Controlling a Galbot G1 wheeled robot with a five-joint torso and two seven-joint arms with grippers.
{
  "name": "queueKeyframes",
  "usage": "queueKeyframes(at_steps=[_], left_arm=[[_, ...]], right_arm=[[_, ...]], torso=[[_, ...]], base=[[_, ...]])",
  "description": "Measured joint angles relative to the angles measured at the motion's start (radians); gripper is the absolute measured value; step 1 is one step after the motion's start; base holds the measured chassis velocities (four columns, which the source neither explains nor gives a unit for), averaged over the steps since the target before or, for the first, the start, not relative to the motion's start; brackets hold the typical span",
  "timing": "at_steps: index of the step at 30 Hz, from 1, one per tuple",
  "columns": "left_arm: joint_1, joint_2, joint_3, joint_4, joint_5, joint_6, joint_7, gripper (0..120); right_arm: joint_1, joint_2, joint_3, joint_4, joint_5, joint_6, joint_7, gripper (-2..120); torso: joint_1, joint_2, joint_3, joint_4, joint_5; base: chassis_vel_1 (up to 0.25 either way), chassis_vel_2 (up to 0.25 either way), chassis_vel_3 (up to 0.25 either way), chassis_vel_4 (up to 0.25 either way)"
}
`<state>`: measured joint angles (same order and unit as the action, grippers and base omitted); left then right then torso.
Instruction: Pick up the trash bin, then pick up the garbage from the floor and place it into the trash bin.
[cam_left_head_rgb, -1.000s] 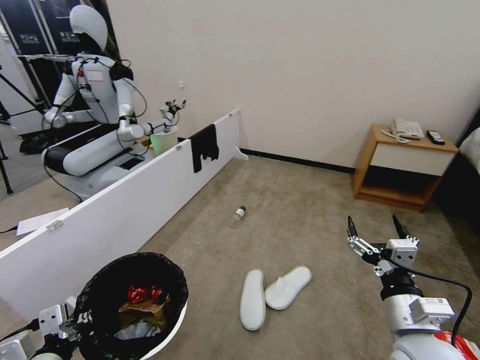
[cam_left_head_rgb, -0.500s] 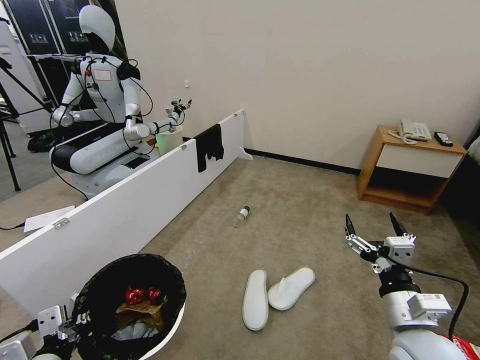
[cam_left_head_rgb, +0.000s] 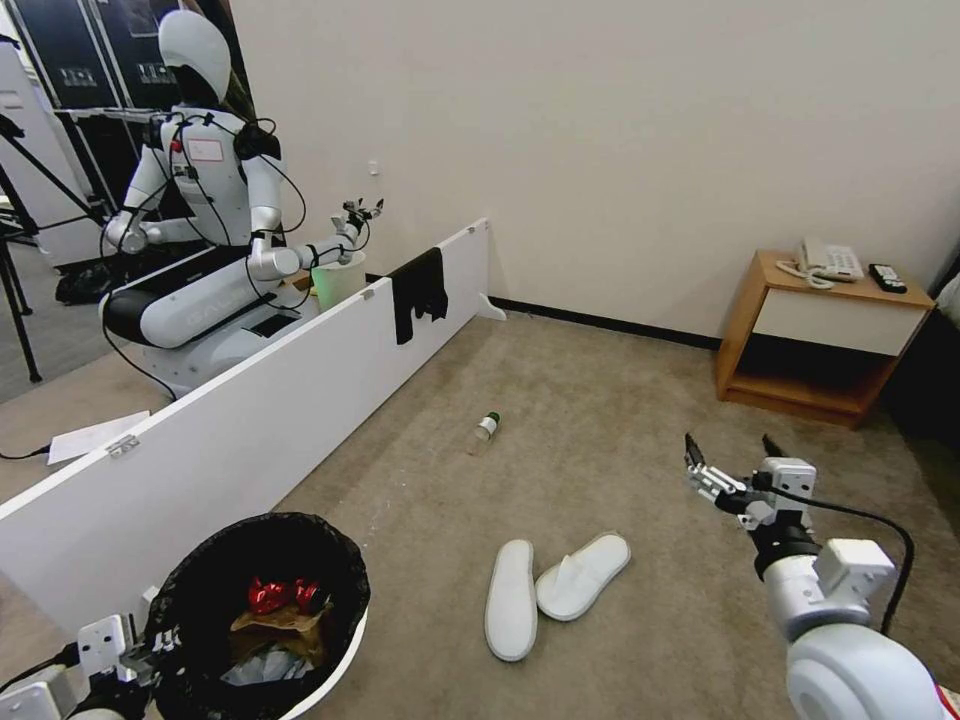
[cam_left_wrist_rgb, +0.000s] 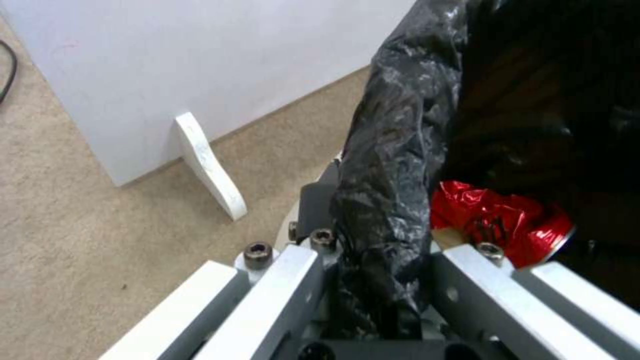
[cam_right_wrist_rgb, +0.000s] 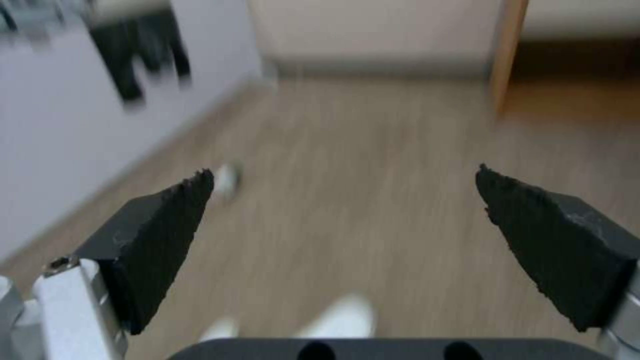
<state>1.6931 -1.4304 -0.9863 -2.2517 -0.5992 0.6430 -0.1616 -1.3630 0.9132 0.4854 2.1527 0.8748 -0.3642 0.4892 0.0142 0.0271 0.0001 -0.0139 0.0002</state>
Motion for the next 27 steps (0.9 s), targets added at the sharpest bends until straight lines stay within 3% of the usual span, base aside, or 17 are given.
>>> queueKeyframes(at_steps=[8, 17, 27], left_arm=[[0.001, 0.0, -0.006, 0.01, 0.002, -0.004, 0.002, 2], [-0.017, 0.022, 0.006, 0.047, 0.004, -0.004, 0.004, 2], [-0.031, 0.038, 0.013, 0.065, 0.002, -0.001, 0.005, 2]], right_arm=[[0.108, -0.018, -0.128, -0.09, 0.225, -0.178, 0.112, 100], [0.175, 0.02, -0.177, -0.231, 0.353, -0.241, 0.133, 100], [0.227, 0.064, -0.211, -0.325, 0.408, -0.271, 0.129, 100]], torso=[[0.0, 0.0, 0.0, -0.0001, -0.0001], [0.0, 0.0, 0.0, -0.0001, -0.0003], [0.0, 0.0, 0.0, -0.0001, -0.0003]], base=[[0.0, 0.0, 0.0, 0.0], [0.0, 0.0, 0.0, 0.0], [0.0, 0.0, 0.0, 0.0]])
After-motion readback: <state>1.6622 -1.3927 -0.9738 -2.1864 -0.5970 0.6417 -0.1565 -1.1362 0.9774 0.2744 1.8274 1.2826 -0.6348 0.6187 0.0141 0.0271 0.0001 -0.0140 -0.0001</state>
